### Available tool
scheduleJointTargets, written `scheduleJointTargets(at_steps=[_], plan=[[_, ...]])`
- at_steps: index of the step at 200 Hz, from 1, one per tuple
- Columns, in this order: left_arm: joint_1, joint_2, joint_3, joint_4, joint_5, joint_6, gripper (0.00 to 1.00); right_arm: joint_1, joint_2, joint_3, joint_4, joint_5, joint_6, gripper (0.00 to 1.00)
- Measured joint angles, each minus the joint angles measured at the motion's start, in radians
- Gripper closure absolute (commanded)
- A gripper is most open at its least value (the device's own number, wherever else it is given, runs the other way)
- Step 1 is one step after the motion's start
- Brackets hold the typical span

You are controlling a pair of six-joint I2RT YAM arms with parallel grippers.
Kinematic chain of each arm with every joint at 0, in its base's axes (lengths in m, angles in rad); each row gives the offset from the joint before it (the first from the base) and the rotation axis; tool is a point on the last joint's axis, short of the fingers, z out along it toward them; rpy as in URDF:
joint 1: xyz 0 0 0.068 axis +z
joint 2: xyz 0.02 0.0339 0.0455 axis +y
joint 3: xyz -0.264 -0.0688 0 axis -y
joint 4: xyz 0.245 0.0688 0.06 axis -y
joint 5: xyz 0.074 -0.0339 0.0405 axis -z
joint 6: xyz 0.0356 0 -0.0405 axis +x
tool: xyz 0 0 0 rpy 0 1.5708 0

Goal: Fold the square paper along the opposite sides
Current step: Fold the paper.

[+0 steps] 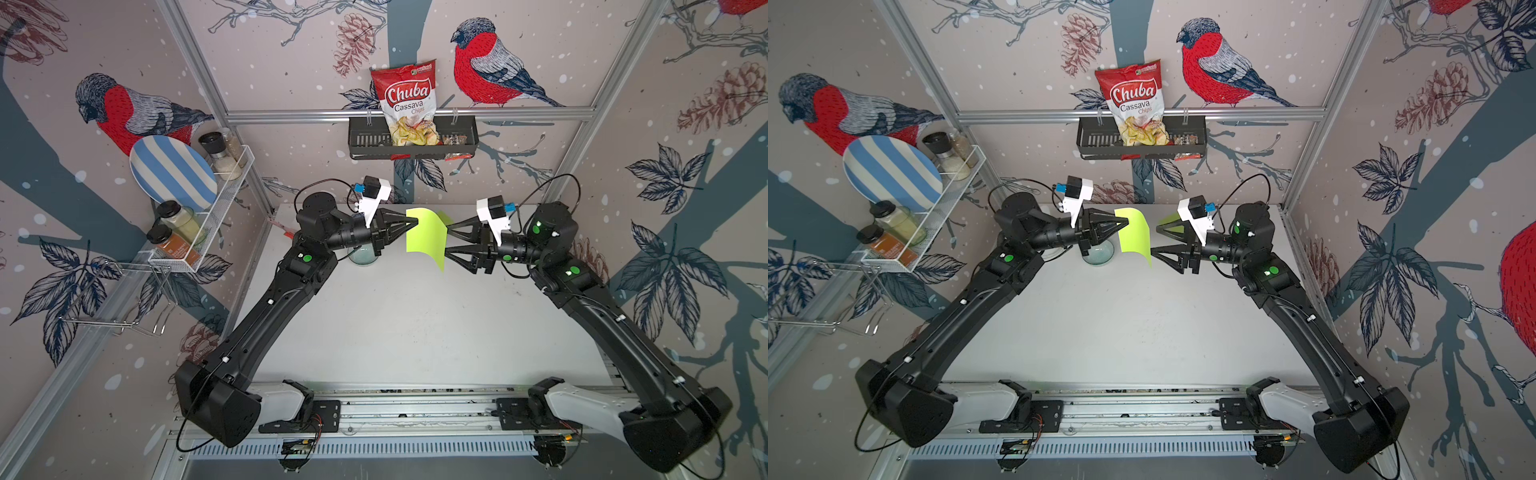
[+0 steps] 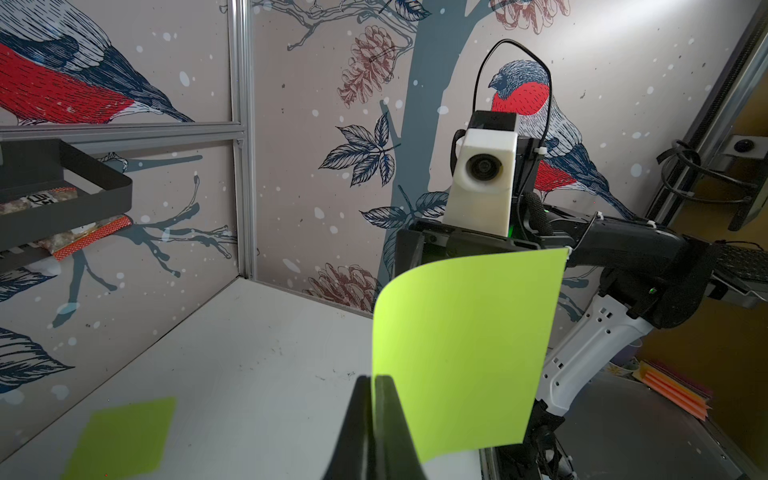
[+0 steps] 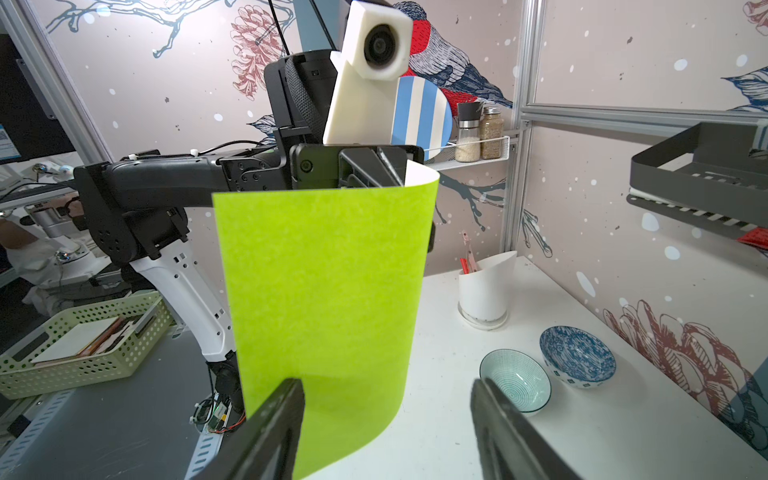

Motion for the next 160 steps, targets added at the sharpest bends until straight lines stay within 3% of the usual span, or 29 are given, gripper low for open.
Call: scheduleJointTargets(at_steps=[160], plan=[[0.000,0.006,0.001,-0.001,0.027,0.001,1.00,0.076,0.103,0.069,0.003,0.019,-0.024,0.30]])
